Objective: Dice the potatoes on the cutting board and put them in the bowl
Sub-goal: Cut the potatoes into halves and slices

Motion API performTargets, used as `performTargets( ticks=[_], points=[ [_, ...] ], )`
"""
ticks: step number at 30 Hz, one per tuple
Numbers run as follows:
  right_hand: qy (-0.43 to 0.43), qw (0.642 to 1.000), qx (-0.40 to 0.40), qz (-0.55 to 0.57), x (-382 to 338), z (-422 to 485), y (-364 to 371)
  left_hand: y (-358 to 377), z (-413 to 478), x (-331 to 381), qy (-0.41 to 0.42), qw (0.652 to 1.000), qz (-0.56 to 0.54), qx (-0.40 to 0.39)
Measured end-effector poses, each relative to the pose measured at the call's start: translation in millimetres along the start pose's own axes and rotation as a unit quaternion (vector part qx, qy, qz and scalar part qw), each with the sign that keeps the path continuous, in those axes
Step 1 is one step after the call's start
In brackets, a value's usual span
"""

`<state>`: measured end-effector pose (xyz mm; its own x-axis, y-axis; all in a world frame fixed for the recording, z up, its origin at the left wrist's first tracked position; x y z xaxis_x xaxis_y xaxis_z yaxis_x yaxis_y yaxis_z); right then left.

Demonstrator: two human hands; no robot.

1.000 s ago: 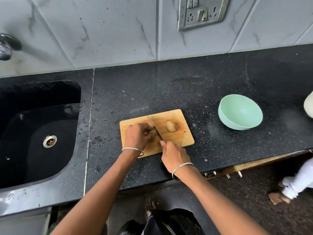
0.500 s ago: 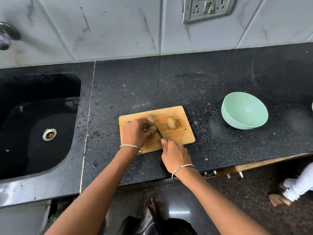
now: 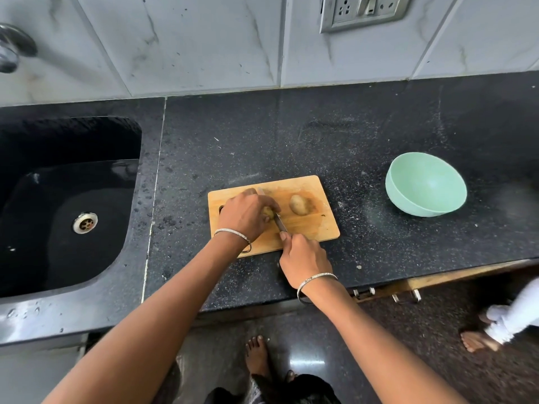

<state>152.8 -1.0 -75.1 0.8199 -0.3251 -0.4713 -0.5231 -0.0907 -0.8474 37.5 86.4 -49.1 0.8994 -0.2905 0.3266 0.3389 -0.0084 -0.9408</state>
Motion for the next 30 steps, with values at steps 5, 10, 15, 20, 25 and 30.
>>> performTargets(
  ticks=[5,10,15,20,25,30],
  points=[
    [0.004,1.000,0.003,-0.011,3.2,-6.4,-0.2,-3.3,1.3,4.7,-0.003,1.000,0.008,0.006],
    [-0.002,1.000,-0.001,-0.022,16.0,-24.2,-2.6,-3.6,-2.2,3.3,-0.006,1.000,0.001,0.010],
    [-0.015,0.999,0.013,-0.043,36.5,-46.4,-21.6,-0.4,-9.6,-3.3,-0.019,0.999,-0.032,0.030],
    [-0.018,0.998,0.048,-0.036,42.8,-54.2,-41.3,-1.0,-11.8,-10.6,-0.033,0.994,-0.098,0.044],
    [-0.019,0.998,0.059,-0.017,27.7,-36.6,-37.1,-3.6,-13.4,-19.0,-0.084,0.978,-0.181,0.065],
    [-0.010,1.000,0.024,-0.008,9.2,-26.2,-23.9,-0.2,-18.1,-26.5,-0.125,0.969,-0.196,0.082]
  ],
)
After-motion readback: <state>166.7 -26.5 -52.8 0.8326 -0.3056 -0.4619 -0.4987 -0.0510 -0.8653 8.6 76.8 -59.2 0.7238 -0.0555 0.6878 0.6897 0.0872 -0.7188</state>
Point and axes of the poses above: each hand's wrist, its own z-axis towards the middle knuckle, its own y-axis out of the palm, x = y × z, the point moved 9 cm from there along z, towards the middle knuckle, and after that the axes turned 6 degrees about x, right-handed, at the moved point
